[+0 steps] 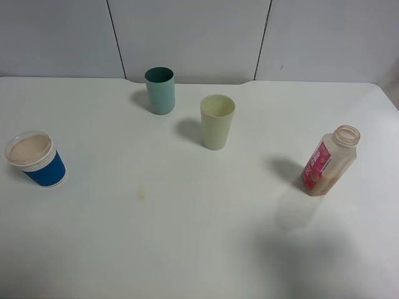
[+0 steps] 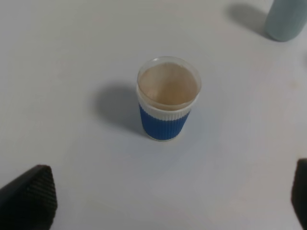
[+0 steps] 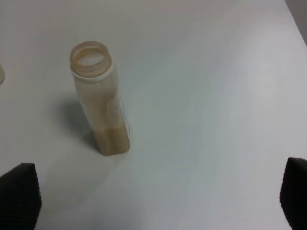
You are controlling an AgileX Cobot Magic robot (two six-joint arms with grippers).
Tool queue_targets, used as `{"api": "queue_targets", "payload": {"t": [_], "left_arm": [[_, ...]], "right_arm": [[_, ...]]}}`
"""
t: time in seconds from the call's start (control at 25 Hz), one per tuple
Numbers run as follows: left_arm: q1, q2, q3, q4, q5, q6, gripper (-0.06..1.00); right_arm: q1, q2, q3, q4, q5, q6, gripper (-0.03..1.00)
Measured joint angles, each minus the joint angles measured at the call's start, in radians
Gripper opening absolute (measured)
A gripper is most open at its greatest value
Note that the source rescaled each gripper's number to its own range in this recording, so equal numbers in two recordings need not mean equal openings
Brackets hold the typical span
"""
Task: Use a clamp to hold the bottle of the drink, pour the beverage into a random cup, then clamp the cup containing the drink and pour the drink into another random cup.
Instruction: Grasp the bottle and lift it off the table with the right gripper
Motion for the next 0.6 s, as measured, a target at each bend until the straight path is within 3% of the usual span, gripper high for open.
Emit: {"api": "queue_targets", "payload": {"t": [0.6], "left_arm": [[0.0, 0.0, 0.0, 0.0, 0.0, 0.0, 0.97]], "right_arm": [[0.001, 0.0, 0.0, 0.0, 0.0, 0.0, 1.0]]}}
